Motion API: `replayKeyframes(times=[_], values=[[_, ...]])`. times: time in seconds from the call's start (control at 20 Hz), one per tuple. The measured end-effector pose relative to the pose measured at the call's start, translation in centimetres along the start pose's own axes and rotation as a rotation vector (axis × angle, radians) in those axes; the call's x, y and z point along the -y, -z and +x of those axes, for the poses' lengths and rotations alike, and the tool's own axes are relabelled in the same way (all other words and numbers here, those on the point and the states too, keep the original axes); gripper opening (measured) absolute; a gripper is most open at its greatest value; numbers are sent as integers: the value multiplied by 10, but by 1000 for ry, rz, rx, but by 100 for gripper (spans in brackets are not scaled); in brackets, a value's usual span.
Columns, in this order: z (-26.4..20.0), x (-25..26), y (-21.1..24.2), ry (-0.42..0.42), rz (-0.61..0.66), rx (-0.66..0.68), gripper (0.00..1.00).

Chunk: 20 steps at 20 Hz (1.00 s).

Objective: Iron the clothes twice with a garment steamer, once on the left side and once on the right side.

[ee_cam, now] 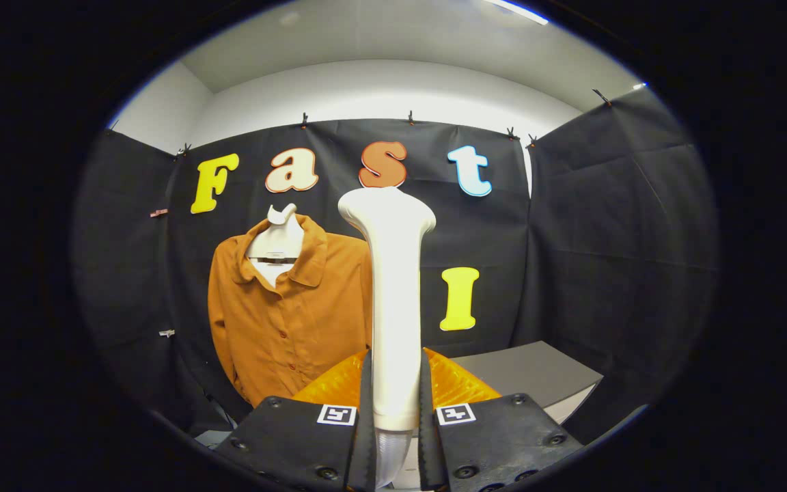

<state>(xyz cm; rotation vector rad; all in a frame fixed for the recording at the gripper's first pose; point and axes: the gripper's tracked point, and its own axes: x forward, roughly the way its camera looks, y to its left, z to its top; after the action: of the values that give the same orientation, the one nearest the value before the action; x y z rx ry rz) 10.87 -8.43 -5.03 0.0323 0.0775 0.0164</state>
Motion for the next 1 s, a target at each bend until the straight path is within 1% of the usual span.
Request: replayKeyframes(times=[0.15, 0.4, 0.6, 1.0], values=[[0, -35, 0, -14, -5, 19, 28], [26, -80, 24, 26, -24, 9, 28], [57, -97, 44, 55, -23, 6, 28], [115, -114, 92, 69, -64, -48, 28]])
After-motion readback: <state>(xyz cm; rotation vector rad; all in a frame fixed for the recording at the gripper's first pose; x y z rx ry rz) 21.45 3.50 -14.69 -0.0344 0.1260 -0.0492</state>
